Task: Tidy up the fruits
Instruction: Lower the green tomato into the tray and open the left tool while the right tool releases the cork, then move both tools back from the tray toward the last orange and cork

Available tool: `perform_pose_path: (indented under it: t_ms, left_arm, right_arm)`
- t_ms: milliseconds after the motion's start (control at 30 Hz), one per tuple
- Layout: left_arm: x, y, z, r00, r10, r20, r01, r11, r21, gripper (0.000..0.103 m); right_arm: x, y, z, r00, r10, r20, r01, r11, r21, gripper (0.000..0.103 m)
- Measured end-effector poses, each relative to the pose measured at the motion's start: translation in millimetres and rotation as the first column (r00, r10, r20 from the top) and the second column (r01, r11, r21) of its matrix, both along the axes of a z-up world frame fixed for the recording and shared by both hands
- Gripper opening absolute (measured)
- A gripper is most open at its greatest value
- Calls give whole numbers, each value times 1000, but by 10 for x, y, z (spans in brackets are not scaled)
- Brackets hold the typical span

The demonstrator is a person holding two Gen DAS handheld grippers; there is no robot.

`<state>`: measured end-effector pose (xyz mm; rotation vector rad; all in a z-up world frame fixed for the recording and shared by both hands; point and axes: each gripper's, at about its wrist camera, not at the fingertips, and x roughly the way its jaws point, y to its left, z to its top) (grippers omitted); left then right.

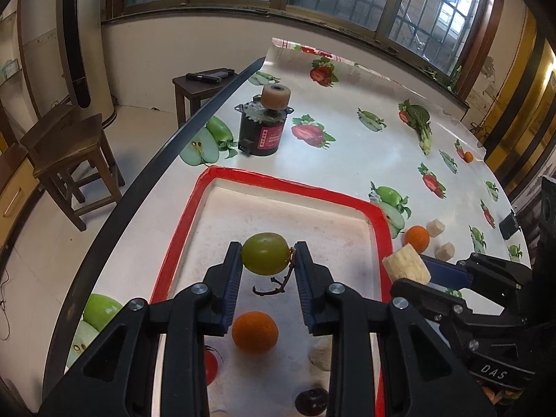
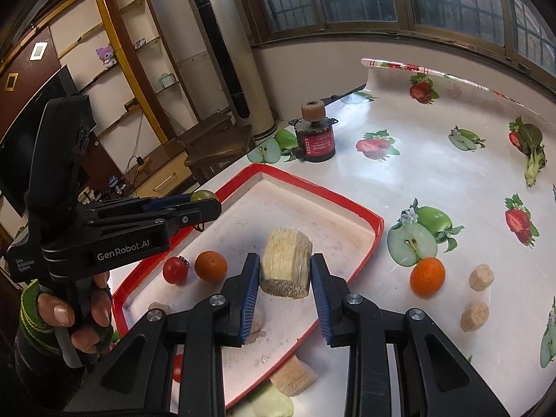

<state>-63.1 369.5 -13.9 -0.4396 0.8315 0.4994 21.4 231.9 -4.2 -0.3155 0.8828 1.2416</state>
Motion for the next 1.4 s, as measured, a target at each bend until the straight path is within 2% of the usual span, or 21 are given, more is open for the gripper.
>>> perform_pose_path:
  t_ms: [267, 567, 633, 767, 867, 933, 967, 1233, 1400]
  left_arm:
    - [84, 71, -266, 999, -5, -51, 4, 1000, -31, 27]
    - [120, 115, -490, 995, -7, -98, 0, 998, -64, 28]
    - [120, 115, -484, 995, -1, -99, -6, 998, -66, 29]
    - [132, 80, -464, 991, 12, -131, -18, 999, -45, 33]
    - [107, 23, -419, 990, 17, -141, -21, 999, -27, 34]
    - [70, -6, -374, 990, 33, -138, -35, 999, -14, 55]
    - [44, -25, -342, 991, 40, -129, -42, 999, -7, 57]
    - [-108, -255, -63, 997, 47, -65, -44, 998, 48, 58]
    - [-122, -411, 3, 998, 31, -58, -27, 997, 66, 58]
  right_arm:
    - [-47, 298, -407, 999, 41, -34, -44, 996, -84, 30]
    - [-104, 437, -622, 998, 61, -26, -64, 988, -140, 30]
    - [-88, 441, -643, 998, 60, -37, -64, 988, -140, 33]
    - [-59, 423, -625, 997, 55, -51, -61, 990, -129, 35]
    - [-58, 369, -569, 997, 51, -50, -57, 992, -112, 47]
    - [-61, 321, -520, 998, 46, -40, -50, 993, -104, 49]
    - [-60, 293, -490, 998, 44, -39, -48, 994, -98, 49]
    - [-85, -58, -237, 999, 29, -20, -30, 998, -52, 50]
    - [-63, -332, -154, 1000, 2, -12, -3, 999, -44, 50]
